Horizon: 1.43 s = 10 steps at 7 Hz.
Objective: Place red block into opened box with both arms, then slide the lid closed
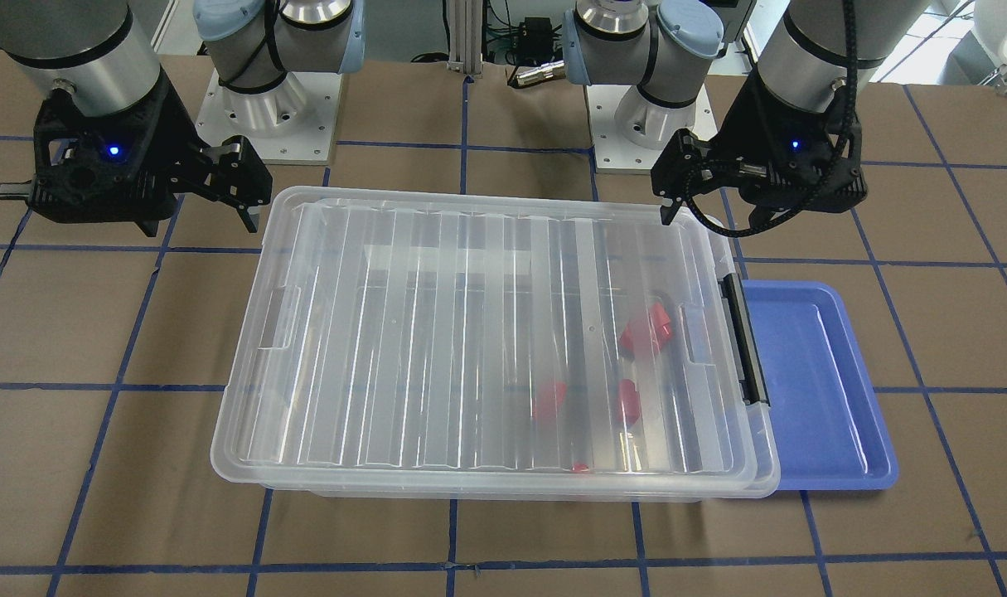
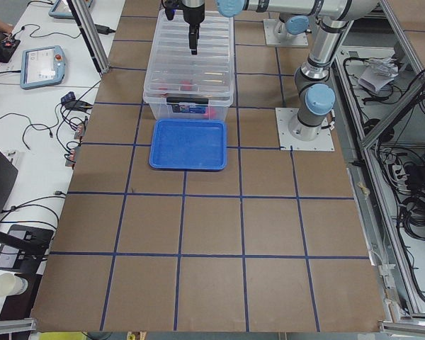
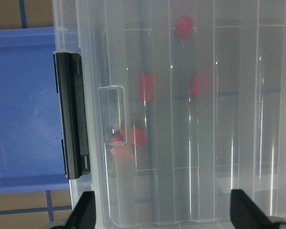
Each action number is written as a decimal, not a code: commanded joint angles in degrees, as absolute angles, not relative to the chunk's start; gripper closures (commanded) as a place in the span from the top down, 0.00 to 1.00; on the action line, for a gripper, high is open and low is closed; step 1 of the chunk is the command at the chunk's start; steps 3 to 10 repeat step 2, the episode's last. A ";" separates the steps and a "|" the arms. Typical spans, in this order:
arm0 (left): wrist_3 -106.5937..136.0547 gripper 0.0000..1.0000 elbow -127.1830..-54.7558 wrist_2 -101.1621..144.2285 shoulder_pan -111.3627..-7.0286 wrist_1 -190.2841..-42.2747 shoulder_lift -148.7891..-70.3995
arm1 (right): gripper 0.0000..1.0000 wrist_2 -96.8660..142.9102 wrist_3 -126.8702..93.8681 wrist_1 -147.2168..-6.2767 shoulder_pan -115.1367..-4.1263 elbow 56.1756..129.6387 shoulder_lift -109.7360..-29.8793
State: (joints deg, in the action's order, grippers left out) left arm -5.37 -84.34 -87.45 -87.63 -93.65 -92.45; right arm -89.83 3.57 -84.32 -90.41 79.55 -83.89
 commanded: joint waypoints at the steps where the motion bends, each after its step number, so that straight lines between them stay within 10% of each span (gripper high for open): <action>1: -5.36 1.00 -84.38 -87.45 -87.71 -93.52 -92.64 | 1.00 -89.91 3.52 -84.46 -90.35 79.37 -83.85; 10: -5.27 1.00 -84.38 -87.45 -87.63 -93.52 -92.72 | 1.00 -89.83 3.52 -84.46 -90.35 79.37 -83.93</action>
